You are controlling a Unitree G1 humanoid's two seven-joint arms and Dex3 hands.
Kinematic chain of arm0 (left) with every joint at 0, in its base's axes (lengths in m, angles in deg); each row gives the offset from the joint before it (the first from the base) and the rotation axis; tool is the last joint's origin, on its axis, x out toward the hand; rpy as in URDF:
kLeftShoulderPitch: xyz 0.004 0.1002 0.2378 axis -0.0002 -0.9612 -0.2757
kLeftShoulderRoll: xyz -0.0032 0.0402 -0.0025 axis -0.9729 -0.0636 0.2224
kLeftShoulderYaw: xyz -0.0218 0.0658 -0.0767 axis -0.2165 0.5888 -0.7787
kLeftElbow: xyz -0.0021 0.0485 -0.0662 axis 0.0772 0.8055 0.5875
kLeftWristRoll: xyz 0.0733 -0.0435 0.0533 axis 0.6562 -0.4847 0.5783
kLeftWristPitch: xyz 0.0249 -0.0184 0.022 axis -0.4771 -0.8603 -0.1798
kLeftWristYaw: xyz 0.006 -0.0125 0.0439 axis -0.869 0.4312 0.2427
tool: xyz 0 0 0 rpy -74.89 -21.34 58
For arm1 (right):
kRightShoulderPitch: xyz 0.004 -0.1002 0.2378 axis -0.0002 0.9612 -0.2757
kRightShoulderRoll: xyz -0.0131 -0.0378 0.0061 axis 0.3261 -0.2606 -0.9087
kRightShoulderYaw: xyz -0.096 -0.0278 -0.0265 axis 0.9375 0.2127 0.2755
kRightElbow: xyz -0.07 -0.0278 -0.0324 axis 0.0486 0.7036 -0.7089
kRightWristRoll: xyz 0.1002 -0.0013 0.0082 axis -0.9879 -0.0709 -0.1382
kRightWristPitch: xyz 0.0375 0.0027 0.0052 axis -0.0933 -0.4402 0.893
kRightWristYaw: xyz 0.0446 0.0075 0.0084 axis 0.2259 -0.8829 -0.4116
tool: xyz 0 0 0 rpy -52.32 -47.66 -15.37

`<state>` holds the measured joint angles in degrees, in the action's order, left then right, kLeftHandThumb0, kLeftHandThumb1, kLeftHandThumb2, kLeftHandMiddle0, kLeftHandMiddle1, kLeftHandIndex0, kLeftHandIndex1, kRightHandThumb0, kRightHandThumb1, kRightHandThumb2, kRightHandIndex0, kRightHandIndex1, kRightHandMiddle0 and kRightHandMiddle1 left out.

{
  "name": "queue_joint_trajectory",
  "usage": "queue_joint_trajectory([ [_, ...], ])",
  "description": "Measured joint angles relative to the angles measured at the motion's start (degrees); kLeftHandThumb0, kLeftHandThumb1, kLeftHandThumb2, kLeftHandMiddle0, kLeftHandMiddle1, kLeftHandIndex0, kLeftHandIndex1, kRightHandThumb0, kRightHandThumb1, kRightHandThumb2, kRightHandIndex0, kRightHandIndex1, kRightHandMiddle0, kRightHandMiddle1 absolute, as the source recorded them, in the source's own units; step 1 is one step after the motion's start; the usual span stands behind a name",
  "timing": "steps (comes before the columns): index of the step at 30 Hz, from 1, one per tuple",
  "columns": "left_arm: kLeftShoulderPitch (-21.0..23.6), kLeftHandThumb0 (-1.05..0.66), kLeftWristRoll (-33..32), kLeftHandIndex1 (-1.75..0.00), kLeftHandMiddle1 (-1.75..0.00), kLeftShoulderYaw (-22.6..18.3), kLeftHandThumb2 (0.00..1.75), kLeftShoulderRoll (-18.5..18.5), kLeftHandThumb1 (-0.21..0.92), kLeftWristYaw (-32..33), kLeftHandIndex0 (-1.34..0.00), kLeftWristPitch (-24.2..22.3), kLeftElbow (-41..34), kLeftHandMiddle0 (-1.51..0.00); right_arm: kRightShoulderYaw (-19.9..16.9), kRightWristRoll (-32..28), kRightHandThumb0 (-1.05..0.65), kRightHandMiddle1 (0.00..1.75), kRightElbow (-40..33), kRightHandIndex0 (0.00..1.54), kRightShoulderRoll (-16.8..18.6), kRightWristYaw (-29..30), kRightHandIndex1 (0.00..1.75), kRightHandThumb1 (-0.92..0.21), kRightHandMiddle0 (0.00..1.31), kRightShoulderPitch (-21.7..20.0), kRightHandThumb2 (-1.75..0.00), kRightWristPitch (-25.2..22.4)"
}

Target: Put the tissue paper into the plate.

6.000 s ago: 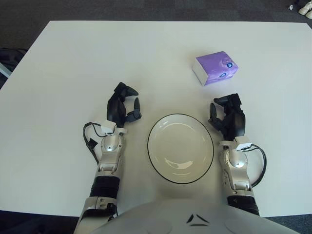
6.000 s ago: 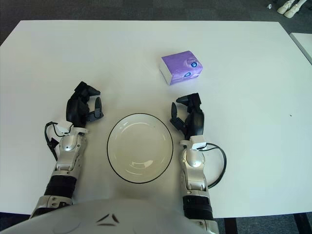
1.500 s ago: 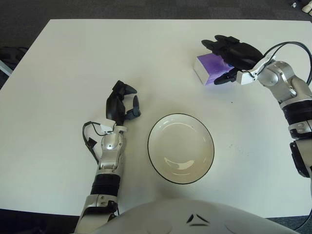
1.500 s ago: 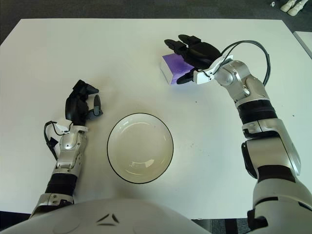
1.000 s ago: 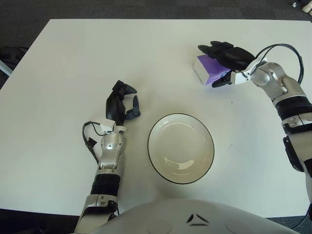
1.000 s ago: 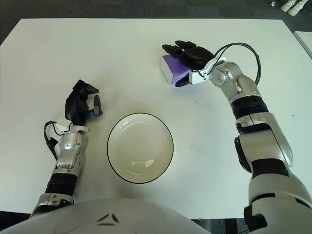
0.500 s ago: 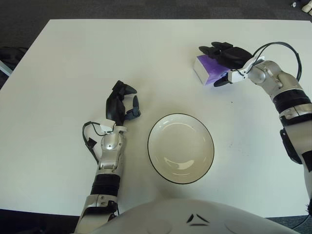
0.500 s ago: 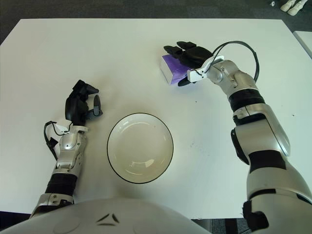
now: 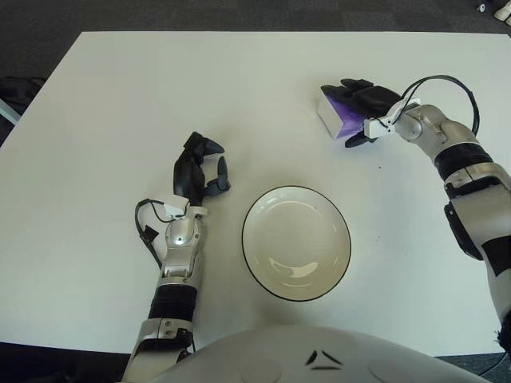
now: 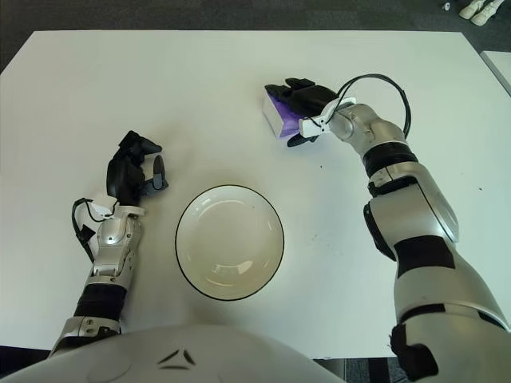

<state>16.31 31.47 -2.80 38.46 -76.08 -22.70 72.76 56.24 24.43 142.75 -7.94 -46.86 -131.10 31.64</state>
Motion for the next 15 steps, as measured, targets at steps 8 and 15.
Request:
queue_joint_trajectory([
  [8,-0.24,-0.46,0.0,-1.75,-1.75,-0.22,1.24,0.09,0.39,0.01,-0.55,-0.02,-0.29,-1.0,0.14,-1.27,-0.95,0.0,3.81,0.0,2.04,0.14,0.0,-0.45,0.0,-1.49,-0.74,-1.6],
  [15,-0.35,-0.46,0.0,-1.75,-1.75,-0.43,1.27,0.02,0.37,-0.04,-0.57,-0.06,-0.3,-1.02,1.16,-1.37,-0.96,0.0,5.86,0.0,3.61,1.21,0.0,-0.46,0.0,-1.72,-0.75,-3.7],
])
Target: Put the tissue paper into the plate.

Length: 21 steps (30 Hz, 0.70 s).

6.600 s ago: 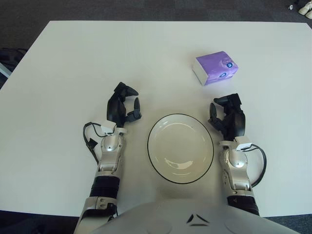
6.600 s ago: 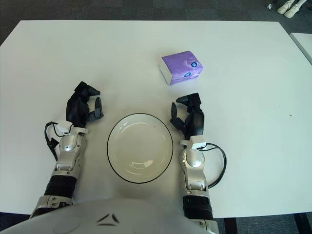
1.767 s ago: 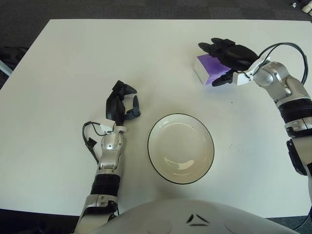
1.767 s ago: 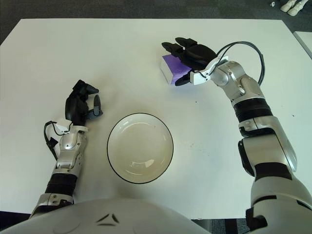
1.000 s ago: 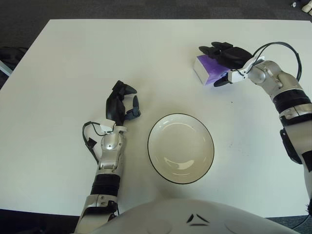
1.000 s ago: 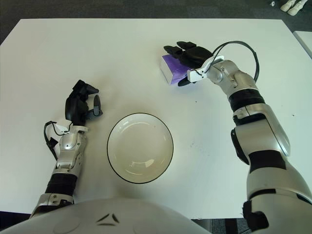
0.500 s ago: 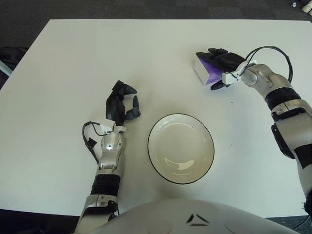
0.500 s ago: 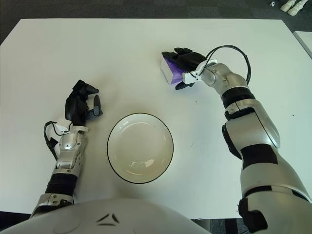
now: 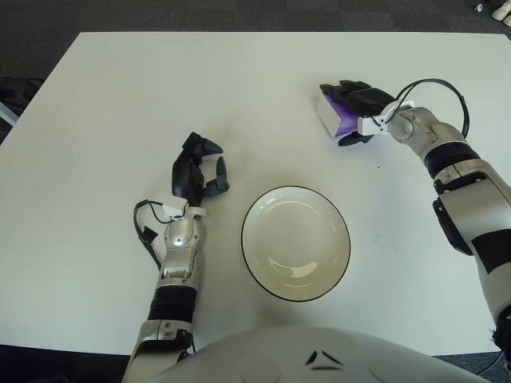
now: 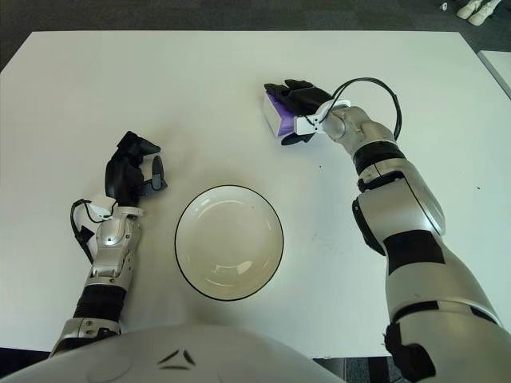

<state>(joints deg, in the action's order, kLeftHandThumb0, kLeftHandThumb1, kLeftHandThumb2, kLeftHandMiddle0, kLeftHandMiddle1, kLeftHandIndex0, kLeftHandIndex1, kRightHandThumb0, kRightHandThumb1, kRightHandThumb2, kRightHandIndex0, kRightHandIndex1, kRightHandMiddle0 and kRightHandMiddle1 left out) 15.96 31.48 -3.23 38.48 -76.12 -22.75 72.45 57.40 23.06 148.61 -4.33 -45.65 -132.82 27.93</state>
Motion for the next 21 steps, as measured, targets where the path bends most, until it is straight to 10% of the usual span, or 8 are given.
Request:
queue_joint_trajectory([
  [9,-0.65,-0.46,0.05,-1.75,-1.75,-0.13,1.25,0.03,0.38,0.02,-0.56,-0.07,-0.47,-1.01,-0.25,-1.94,-0.89,0.49,1.68,0.0,1.4,-1.08,0.0,-0.39,0.0,-0.4,-0.87,-1.58],
  [15,-0.89,-0.46,0.05,-1.75,-1.75,-0.18,1.25,0.07,0.38,0.01,-0.56,-0.1,-0.67,-1.01,-2.12,-5.2,-0.68,1.45,1.94,0.0,1.91,-1.62,1.24,-0.19,0.0,0.35,-1.11,-1.95],
  [21,-0.91,-0.46,0.09,-1.75,-1.75,-0.28,1.26,0.2,0.37,0.02,-0.56,-0.01,-0.69,-1.02,-2.7,-6.65,-0.58,1.71,1.95,0.18,2.28,-1.47,1.68,-0.17,0.13,0.82,-1.19,-2.16],
])
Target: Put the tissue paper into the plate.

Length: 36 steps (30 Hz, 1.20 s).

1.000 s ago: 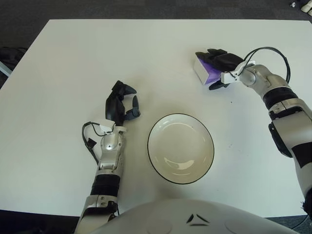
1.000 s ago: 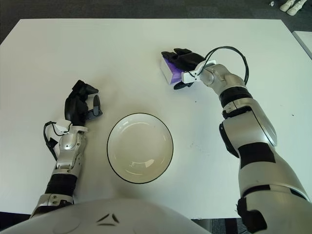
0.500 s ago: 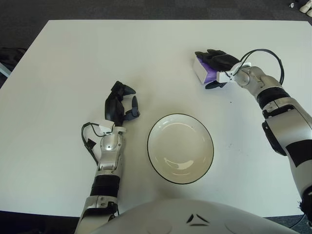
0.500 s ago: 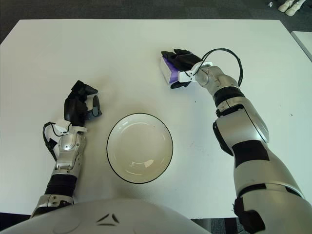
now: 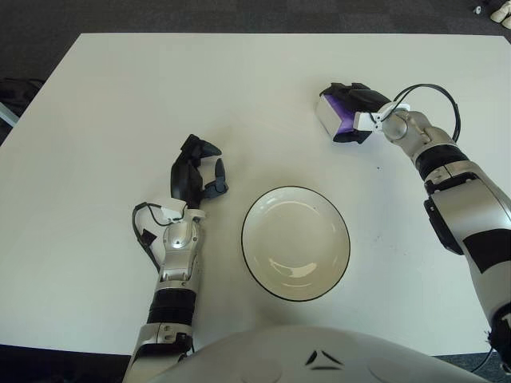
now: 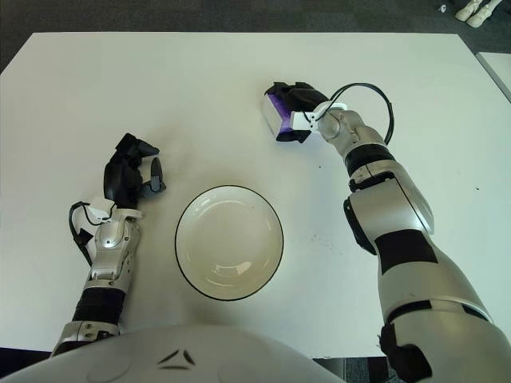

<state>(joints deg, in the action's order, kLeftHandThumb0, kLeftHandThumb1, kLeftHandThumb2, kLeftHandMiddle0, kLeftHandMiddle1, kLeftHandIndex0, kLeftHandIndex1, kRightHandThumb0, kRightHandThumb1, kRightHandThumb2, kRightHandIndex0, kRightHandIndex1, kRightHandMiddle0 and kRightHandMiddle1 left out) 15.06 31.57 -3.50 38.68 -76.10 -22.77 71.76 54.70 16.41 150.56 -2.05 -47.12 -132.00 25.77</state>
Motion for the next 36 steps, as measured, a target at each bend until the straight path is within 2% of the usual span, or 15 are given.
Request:
queue_joint_trajectory([
  [1,0.0,-0.46,0.02,-1.75,-1.75,-0.02,1.26,0.02,0.37,0.03,-0.57,0.01,0.0,-1.02,0.0,-0.11,-0.56,1.72,0.0,0.23,0.04,0.2,1.7,-0.17,0.17,0.04,-1.2,0.0],
  [2,0.0,-0.46,0.05,-1.75,-1.75,-0.03,1.26,0.04,0.37,0.09,-0.56,0.01,0.0,-1.01,-0.02,-0.22,-0.52,1.73,0.0,0.33,0.07,0.37,1.72,-0.25,0.31,0.1,-1.21,0.01],
  [3,0.01,-0.46,0.07,-1.75,-1.75,-0.04,1.26,0.05,0.37,0.19,-0.56,0.01,0.0,-1.01,-0.1,-0.35,-0.51,1.73,-0.01,0.37,0.11,0.43,1.72,-0.27,0.36,0.17,-1.21,0.04],
  [6,0.01,-0.46,0.14,-1.75,-1.75,-0.07,1.25,0.1,0.38,0.46,-0.56,-0.12,-0.04,-1.0,-0.74,-1.26,-0.48,1.74,-0.02,0.64,0.16,0.46,1.74,-0.32,0.53,0.55,-1.27,0.26],
  [12,-0.14,-0.46,0.21,-1.75,-1.75,-0.13,1.26,0.12,0.37,0.77,-0.57,-0.26,-0.21,-1.01,-2.27,-3.07,-0.49,1.75,-0.4,0.85,0.16,1.67,1.75,-0.29,0.61,2.02,-1.33,1.6],
  [15,-0.17,-0.46,0.21,-1.75,-1.75,-0.14,1.27,0.1,0.36,0.77,-0.57,-0.23,-0.28,-1.02,-2.61,-3.38,-0.51,1.75,-0.77,1.07,0.12,3.61,1.75,-0.23,0.67,2.97,-1.41,2.58],
  [18,-0.24,-0.47,0.2,-1.75,-1.75,-0.13,1.28,0.1,0.35,0.77,-0.58,-0.35,-0.39,-1.02,-3.38,-4.34,-0.52,1.75,-1.3,1.19,0.06,5.49,1.75,-0.19,0.71,4.26,-1.46,4.36],
  [21,-0.39,-0.46,0.2,-1.75,-1.75,-0.13,1.27,0.1,0.36,0.77,-0.57,-0.48,-0.58,-1.0,-4.59,-5.74,-0.54,1.75,-1.99,1.26,0.08,6.35,1.75,-0.16,0.74,5.81,-1.51,6.9],
  [24,-0.52,-0.46,0.19,-1.75,-1.75,-0.12,1.27,0.07,0.36,0.75,-0.57,-0.33,-0.67,-1.0,-7.72,-9.67,-0.55,1.75,-2.79,1.3,0.59,5.33,1.75,-0.13,0.76,7.6,-1.54,9.12],
  [29,-0.67,-0.46,0.11,-1.75,-1.75,-0.16,1.26,-0.01,0.37,0.73,-0.57,-0.29,-0.68,-1.0,-14.28,-18.91,-0.55,1.75,-4.48,1.33,2.15,0.07,1.75,-0.12,0.77,10.63,-1.56,10.26],
  [36,-0.76,-0.46,0.07,-1.75,-1.75,-0.3,1.26,-0.07,0.37,0.73,-0.56,-0.49,-0.81,-1.0,-21.33,-29.22,-0.55,1.75,-7.06,1.37,4.3,-8.89,1.75,-0.14,0.76,13.03,-1.54,9.77],
])
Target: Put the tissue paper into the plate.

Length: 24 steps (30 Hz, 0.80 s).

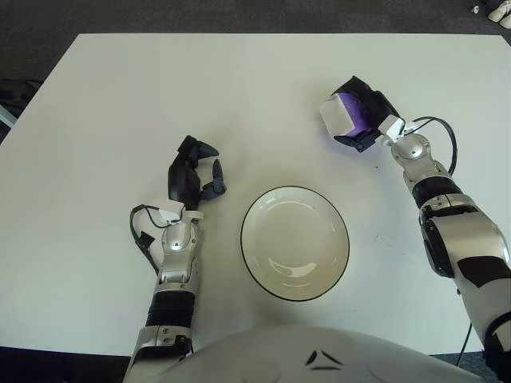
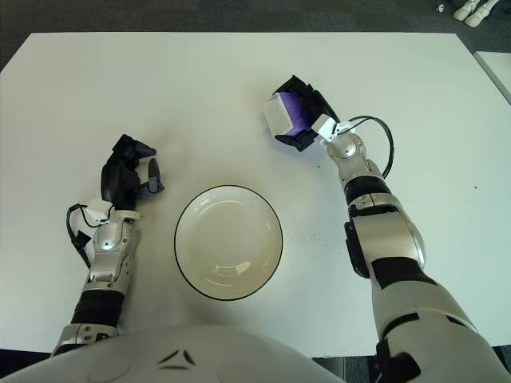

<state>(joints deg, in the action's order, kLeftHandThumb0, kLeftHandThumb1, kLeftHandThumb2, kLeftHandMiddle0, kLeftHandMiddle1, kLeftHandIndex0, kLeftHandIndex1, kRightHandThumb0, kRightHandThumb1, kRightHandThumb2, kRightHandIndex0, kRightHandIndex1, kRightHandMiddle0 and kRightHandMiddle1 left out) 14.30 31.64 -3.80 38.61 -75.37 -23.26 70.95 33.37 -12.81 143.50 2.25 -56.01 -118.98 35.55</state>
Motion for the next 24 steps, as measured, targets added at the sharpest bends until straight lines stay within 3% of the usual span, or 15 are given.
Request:
queue_joint_trajectory([
  [6,0.03,-0.46,-0.01,-1.75,-1.75,0.01,1.26,-0.08,0.37,-0.19,-0.56,0.21,-0.25,-1.01,-6.48,-12.75,-0.57,1.75,-5.39,1.39,3.33,-12.27,1.75,-0.1,0.79,1.61,-1.58,-5.98],
  [12,0.15,-0.46,-0.04,-1.75,-1.75,0.06,1.26,-0.02,0.37,-0.4,-0.57,-0.13,-0.25,-1.0,-11.03,-24.23,-0.6,1.75,-13.57,1.38,6.96,-23.93,1.75,-0.04,0.84,5.0,-1.66,-17.55],
  [17,0.15,-0.46,-0.03,-1.75,-1.75,0.06,1.26,0.03,0.37,-0.4,-0.57,-0.34,-0.28,-0.99,-12.45,-30.1,-0.62,1.75,-22.03,1.38,8.81,-28.46,1.75,-0.02,0.87,8.7,-1.69,-28.45],
  [24,0.02,-0.46,0.01,-1.75,-1.75,0.09,1.26,-0.01,0.37,-0.4,-0.57,-0.38,-0.49,-1.0,-13.52,-36.89,-0.63,1.75,-35.83,1.37,9.96,-29.53,1.75,-0.01,0.88,15.62,-1.7,-43.61],
])
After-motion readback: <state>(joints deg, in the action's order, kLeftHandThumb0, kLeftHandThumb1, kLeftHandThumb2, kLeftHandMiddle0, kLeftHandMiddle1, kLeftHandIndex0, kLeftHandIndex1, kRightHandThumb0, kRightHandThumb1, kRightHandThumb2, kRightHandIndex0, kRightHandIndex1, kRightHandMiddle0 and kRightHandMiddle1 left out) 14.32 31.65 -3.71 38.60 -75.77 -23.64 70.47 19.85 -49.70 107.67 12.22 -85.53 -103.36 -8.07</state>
